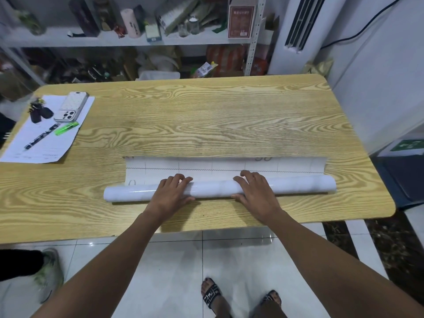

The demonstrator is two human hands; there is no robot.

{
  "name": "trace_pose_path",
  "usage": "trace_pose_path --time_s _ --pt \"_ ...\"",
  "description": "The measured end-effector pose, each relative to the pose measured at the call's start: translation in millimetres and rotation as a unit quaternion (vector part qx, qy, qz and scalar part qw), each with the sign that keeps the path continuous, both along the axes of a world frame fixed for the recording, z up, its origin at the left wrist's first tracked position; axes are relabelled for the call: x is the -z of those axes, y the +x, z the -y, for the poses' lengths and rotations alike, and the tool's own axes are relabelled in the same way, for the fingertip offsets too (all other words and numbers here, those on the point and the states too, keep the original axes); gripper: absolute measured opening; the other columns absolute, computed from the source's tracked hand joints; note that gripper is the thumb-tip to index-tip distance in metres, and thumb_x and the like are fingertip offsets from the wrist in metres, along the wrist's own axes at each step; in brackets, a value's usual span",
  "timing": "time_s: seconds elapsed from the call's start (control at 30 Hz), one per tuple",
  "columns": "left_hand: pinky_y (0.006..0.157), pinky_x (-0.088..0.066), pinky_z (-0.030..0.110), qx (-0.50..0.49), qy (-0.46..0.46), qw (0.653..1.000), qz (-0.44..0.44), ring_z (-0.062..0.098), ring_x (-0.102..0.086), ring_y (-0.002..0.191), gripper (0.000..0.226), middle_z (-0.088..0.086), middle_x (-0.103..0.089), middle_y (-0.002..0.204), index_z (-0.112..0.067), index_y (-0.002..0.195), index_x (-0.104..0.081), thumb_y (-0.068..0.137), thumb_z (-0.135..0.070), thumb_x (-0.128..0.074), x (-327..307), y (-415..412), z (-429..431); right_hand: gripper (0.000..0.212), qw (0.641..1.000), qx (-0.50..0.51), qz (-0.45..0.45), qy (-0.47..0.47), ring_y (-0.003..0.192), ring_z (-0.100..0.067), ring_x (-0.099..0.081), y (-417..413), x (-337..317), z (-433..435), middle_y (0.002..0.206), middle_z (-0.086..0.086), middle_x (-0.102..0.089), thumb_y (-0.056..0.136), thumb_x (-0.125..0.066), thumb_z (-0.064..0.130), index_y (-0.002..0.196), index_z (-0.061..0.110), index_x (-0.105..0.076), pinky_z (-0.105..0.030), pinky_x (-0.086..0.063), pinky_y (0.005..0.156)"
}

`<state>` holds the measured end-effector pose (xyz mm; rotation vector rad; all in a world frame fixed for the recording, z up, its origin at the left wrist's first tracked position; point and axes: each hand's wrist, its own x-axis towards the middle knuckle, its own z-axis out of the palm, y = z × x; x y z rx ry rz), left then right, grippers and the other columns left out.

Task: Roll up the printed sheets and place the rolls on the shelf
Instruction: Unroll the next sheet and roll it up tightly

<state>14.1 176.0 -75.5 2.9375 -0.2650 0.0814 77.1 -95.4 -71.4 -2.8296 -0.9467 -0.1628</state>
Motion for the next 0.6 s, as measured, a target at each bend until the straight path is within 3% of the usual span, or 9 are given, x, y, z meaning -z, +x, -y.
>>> trace_pose_path --time_s 0.17,0.3,0.6 --pt "0.076 -0.046 0.039 0.018 -0.017 1.0 -0.003 0.028 -0.058 0.088 0.065 0.009 -0.056 0.108 -0.019 0.12 -0.043 0.069 -0.043 -0.074 -3.9 -0.7 -1.3 0.045 1.0 0.001 0.019 -0.005 0.088 -0.026 -0.056 -2.3 1.8 -0.1 0.105 -0.008 -0.057 0.078 -0.071 0.039 0.112 0.013 -0.06 -0.038 -0.048 0.083" --pt "0.075 -0.047 0.037 0.026 -0.02 0.999 0.006 0.026 -0.059 0.083 0.072 0.009 -0.055 0.108 -0.02 0.119 -0.04 0.064 -0.042 -0.079 -4.8 -3.0 -2.2 0.045 1.0 -0.004 0.015 -0.013 0.092 -0.026 -0.056 -2.9 1.5 -0.4 0.107 -0.008 -0.057 0.082 -0.065 0.038 0.117 0.011 -0.057 -0.038 -0.045 0.088" --pt "0.075 -0.046 0.042 0.025 -0.032 0.999 -0.005 0.032 -0.056 0.093 0.074 0.012 -0.055 0.11 -0.022 0.119 -0.038 0.062 -0.043 -0.08 -2.8 -7.9 -2.3 0.044 0.999 0.008 -0.029 -0.015 0.099 -0.027 -0.055 -4.1 -3.5 -4.6 0.111 -0.006 -0.059 0.088 -0.058 0.038 0.123 0.011 -0.054 -0.038 -0.038 0.093"
